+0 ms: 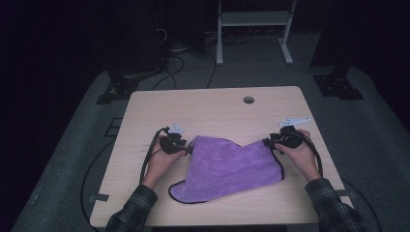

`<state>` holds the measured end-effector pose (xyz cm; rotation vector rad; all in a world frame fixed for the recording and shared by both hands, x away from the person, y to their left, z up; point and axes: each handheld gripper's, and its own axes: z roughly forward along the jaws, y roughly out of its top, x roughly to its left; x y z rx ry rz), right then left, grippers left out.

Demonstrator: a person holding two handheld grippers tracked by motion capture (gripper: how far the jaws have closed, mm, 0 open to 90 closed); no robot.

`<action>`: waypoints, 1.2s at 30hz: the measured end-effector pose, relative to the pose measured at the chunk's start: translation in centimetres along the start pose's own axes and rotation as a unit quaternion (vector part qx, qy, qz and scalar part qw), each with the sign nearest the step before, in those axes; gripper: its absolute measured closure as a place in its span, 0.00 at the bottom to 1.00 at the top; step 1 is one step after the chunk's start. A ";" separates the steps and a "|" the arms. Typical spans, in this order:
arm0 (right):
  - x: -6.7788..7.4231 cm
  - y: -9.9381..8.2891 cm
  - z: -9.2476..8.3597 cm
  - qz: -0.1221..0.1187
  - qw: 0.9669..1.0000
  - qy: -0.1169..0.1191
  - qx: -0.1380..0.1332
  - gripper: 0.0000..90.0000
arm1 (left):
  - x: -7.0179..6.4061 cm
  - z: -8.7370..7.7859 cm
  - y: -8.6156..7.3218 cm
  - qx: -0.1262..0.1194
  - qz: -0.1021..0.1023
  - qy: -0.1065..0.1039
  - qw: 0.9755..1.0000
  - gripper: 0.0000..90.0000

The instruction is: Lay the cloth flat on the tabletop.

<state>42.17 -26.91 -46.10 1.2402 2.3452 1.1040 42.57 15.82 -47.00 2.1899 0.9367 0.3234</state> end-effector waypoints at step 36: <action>5.7 -3.9 -8.3 -0.053 0.993 0.083 -0.067 0.52 | 1.8 -1.8 -1.1 0.017 -0.047 0.018 0.999 0.91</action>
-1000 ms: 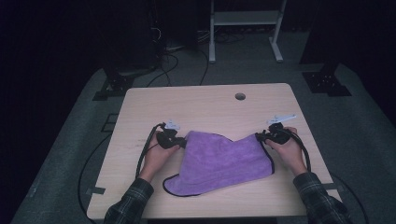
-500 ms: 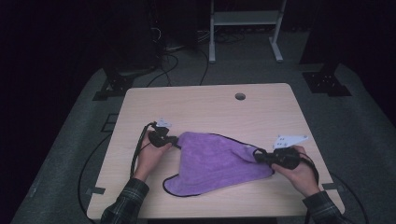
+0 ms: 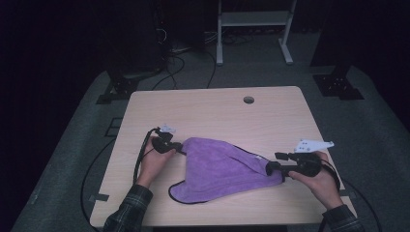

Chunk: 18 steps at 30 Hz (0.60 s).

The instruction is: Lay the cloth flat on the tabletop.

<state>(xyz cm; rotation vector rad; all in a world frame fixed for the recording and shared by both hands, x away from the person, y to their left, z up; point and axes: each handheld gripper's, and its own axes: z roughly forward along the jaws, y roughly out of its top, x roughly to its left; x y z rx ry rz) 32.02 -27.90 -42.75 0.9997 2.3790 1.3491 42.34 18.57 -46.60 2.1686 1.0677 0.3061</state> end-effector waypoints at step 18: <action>-3.1 -0.6 5.6 0.061 0.993 0.031 0.091 0.88 | 0.3 0.0 -0.1 -0.004 -0.013 -0.013 1.000 0.93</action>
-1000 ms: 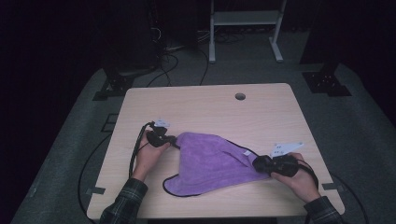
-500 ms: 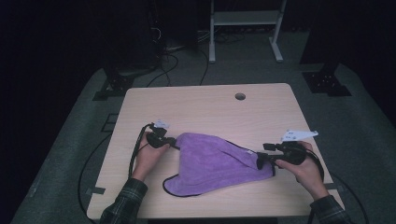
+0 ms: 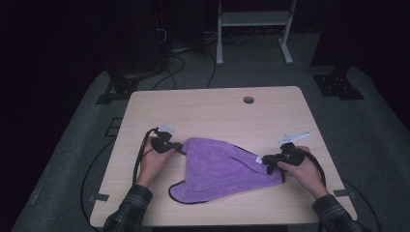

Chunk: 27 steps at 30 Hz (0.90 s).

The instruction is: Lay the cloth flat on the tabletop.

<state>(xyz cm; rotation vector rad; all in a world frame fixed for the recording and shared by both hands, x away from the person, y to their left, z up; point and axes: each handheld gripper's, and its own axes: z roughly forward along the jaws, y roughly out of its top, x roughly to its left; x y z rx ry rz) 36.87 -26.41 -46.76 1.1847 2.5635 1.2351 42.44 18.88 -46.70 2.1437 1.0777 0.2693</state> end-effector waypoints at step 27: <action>-0.5 8.3 -6.1 -0.046 0.984 -0.097 -0.139 0.90 | 1.7 -8.9 6.0 -0.150 -0.007 0.020 0.988 0.94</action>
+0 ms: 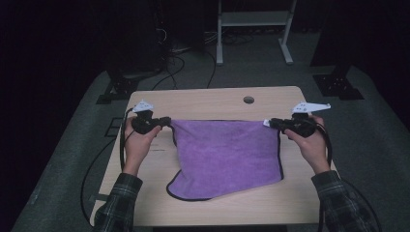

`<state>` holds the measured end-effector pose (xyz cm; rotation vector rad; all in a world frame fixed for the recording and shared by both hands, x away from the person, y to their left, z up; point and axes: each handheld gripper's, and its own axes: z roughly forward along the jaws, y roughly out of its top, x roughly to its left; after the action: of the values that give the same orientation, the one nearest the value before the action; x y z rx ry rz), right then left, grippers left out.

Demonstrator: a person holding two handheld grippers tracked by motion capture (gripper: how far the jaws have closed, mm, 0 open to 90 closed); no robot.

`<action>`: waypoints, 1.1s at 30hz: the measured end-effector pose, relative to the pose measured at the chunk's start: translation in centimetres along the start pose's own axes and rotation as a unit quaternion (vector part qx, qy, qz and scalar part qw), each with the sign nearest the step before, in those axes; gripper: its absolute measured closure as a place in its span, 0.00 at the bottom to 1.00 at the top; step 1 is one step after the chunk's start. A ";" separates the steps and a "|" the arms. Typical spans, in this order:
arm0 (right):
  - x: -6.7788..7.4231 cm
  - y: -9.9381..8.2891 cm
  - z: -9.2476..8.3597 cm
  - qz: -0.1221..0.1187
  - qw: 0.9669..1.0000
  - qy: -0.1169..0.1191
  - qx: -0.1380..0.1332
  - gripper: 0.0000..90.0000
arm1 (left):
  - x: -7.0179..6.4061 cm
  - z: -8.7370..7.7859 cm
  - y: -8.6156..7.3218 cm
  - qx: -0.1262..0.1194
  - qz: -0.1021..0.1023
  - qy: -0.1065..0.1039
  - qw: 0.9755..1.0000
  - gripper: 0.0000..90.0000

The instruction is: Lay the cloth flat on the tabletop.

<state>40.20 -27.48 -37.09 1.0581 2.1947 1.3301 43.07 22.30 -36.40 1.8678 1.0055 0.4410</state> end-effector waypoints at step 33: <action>-1.1 4.2 -0.1 -0.024 0.999 -0.012 -0.043 0.90 | -0.7 -3.2 2.0 -0.057 0.015 -0.011 0.998 0.95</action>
<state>42.58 -27.27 -33.47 0.9773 2.1123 1.3716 41.42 23.08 -32.99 1.7834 0.9197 0.4859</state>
